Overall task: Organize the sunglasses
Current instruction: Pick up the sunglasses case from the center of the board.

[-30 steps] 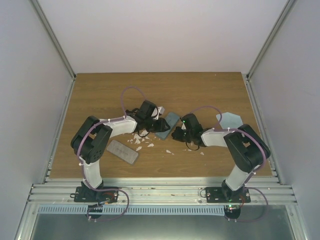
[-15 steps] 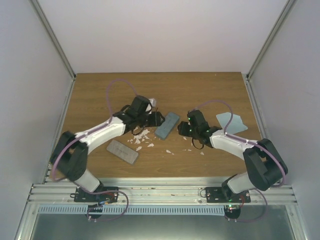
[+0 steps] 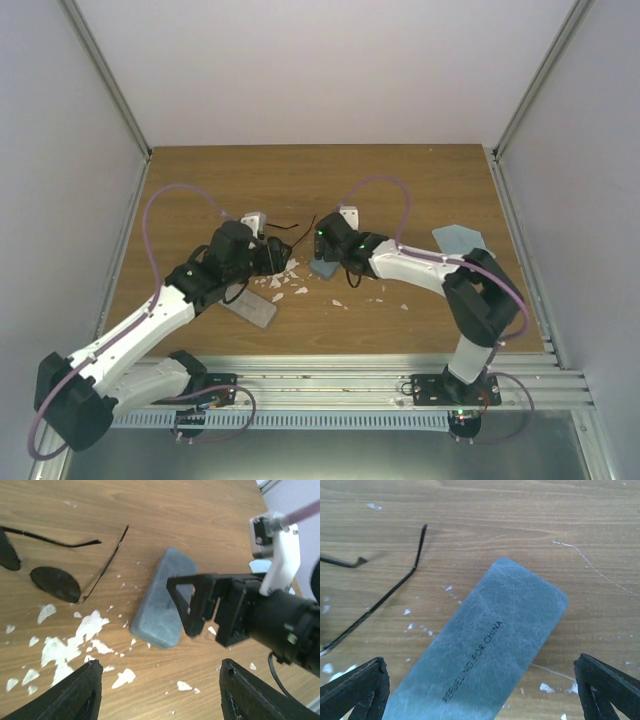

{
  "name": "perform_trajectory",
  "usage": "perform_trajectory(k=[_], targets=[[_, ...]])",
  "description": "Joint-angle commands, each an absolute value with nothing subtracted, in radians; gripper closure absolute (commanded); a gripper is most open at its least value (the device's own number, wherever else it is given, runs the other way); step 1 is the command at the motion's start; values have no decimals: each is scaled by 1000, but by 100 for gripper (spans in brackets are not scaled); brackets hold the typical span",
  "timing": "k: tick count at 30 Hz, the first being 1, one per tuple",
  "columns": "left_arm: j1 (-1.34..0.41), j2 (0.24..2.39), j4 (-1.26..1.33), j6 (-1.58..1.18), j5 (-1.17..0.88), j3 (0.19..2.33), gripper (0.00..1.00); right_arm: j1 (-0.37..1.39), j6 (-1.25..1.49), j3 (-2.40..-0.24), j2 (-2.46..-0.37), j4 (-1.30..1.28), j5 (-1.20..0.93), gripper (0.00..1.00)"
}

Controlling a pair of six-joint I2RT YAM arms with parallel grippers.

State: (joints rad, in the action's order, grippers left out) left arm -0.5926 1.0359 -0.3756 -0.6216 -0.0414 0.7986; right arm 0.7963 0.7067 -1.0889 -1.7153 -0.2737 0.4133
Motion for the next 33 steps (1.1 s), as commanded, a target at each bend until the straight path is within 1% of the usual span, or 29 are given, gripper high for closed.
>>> perform_trajectory(k=[1,6,12,17,24,29,30,33], targets=[[-579,952,-418,-622,-7,756,35,813,694,-1182,-1817,-341,535,0],[-562,904,-394,-618,-13,699,33,825,667,-1301,-1953,-434,527,0],[-551,919,-401,-612,-24,667,32,831,647,-1304,-1993,-452,537,0],[-546,911,-404,-615,-26,655,32,831,643,-1225,-1942,-460,538,0],[-543,904,-383,-622,-46,627,31,831,657,-1107,-1863,-429,437,2],[-541,922,-359,-624,-62,623,31,831,662,-1047,-1811,-401,371,1],[-540,927,-355,-624,-65,622,31,831,661,-1038,-1802,-396,357,2],[-538,941,-348,-630,-73,621,31,830,665,-1023,-1789,-395,334,9]])
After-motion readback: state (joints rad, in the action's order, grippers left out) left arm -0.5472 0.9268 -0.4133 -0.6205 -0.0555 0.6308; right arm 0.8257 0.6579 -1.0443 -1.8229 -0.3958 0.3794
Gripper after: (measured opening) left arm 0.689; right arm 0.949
